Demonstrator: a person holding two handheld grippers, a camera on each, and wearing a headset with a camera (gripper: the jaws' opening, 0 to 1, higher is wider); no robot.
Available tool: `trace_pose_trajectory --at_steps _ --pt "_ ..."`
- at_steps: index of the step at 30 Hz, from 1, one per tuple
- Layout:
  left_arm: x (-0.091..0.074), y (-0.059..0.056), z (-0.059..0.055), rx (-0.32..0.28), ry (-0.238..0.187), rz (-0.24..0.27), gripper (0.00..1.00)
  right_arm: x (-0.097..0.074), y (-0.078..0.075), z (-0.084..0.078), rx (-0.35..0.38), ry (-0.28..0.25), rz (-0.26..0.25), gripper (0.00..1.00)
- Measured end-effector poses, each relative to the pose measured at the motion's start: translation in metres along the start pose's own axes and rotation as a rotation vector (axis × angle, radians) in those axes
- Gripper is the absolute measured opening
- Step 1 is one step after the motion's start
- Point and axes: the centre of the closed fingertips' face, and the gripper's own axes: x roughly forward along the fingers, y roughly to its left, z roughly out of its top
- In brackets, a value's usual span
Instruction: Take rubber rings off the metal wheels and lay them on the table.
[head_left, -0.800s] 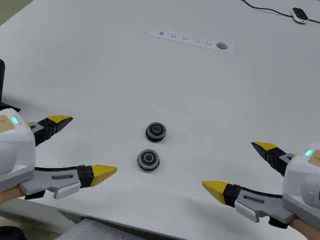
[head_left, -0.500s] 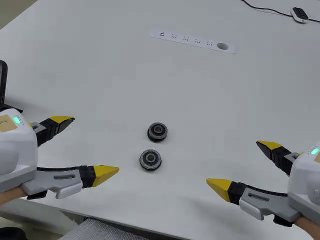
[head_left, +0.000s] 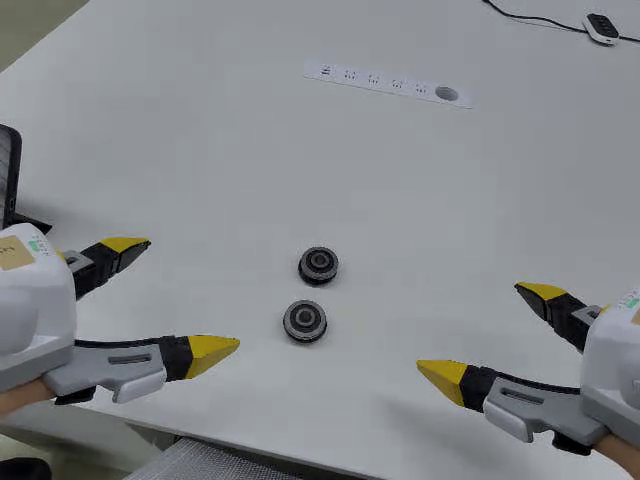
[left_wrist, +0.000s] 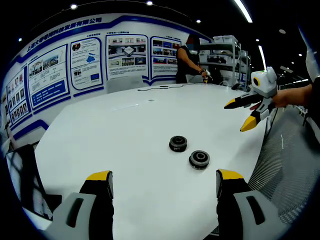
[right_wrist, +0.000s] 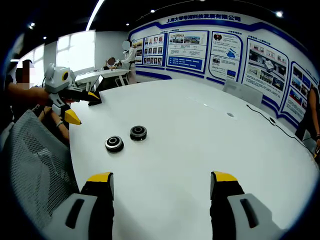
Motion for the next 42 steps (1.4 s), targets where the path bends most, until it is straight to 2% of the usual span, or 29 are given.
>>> trace_pose_trajectory --at_steps 10,20,26,33,38,42 --pt "-0.002 0.0 0.003 0.013 0.007 -0.002 0.87 -0.002 -0.004 -0.005 0.023 -0.007 -0.012 0.8" --pt "-0.002 -0.005 -0.001 0.019 0.027 -0.017 0.87 -0.002 -0.006 -0.004 0.038 -0.021 -0.013 0.8" --pt "0.004 -0.012 0.002 0.043 0.04 -0.049 0.86 -0.003 -0.006 -0.004 0.048 -0.027 -0.007 0.79" --pt "0.016 -0.021 0.008 0.083 0.049 -0.082 0.83 -0.005 -0.006 -0.005 0.075 -0.035 0.001 0.74" --pt "0.024 -0.03 0.012 0.119 0.055 -0.113 0.76 -0.006 -0.009 -0.005 0.12 -0.051 -0.003 0.71" --pt "0.032 -0.037 0.012 0.15 0.063 -0.139 0.74 -0.006 -0.008 -0.003 0.139 -0.061 0.005 0.69"
